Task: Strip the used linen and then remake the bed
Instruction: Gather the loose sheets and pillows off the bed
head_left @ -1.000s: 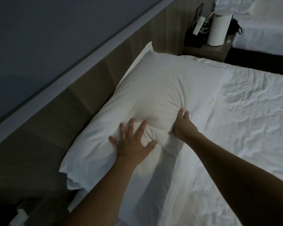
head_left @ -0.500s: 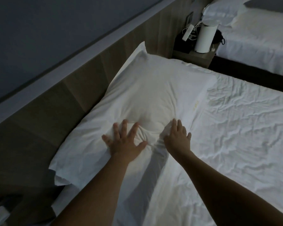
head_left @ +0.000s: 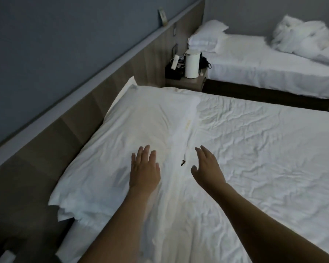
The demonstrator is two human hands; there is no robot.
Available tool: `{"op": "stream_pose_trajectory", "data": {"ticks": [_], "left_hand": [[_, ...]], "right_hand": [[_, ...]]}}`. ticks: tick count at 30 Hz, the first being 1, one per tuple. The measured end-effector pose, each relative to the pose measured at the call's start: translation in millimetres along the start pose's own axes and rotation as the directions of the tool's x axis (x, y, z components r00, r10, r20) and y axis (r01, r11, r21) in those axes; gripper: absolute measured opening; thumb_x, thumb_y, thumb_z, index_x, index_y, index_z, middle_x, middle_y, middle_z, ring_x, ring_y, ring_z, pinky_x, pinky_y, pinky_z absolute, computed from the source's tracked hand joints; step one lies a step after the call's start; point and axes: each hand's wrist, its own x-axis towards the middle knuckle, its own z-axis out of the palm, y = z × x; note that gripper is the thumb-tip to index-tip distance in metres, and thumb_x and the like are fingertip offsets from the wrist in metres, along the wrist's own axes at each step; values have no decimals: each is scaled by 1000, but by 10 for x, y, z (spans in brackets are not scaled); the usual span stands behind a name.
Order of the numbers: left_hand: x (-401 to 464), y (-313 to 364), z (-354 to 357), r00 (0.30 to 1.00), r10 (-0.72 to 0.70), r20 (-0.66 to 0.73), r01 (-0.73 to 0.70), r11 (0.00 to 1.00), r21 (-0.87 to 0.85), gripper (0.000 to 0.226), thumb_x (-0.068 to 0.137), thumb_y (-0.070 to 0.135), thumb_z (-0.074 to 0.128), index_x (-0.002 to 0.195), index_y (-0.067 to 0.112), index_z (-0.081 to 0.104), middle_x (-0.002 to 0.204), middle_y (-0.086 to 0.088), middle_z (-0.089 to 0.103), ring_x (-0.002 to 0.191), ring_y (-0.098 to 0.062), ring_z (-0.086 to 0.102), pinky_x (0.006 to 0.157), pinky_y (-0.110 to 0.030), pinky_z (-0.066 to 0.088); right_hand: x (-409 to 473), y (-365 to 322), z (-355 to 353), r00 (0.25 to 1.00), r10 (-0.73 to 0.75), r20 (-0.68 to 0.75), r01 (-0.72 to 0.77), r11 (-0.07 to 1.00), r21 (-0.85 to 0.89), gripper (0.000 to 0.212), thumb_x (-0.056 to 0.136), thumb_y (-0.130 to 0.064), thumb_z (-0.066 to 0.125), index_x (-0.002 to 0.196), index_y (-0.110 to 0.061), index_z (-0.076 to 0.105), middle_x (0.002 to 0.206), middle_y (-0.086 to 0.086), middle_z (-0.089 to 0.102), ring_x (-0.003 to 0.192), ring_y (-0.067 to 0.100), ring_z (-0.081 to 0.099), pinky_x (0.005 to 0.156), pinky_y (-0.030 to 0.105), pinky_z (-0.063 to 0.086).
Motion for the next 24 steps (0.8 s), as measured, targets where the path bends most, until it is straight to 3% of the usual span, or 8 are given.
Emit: {"op": "stream_pose_trajectory", "data": {"ticks": [8,17,24], "left_hand": [[-308,1391,-332,979,204,-27,-205,976,-66,49,103,27,36,150,14,32,160,-5,24,149,-23,15,122,-41,4],[-1185,3314,-238,907,421,-7,-419,901,-112,48,102,26,35,149,13,33,158,-6,27,148,-22,17,122,-41,3],[-1900,4929,-16,775,631,31,-616,765,-188,48,102,24,36,147,10,35,157,-9,29,148,-25,18,121,-43,3]], "right_hand": [[-1147,994,-935,974,174,-145,-169,985,47,65,89,-12,56,149,-8,31,156,12,29,144,25,24,119,34,20],[-2626,2408,-1785,894,398,-207,-380,917,119,63,89,-14,53,149,-12,32,157,8,26,144,24,23,117,31,20],[-3869,3424,-2384,751,607,-260,-579,794,183,62,91,-15,49,150,-15,31,159,5,22,145,21,20,117,31,21]]}}
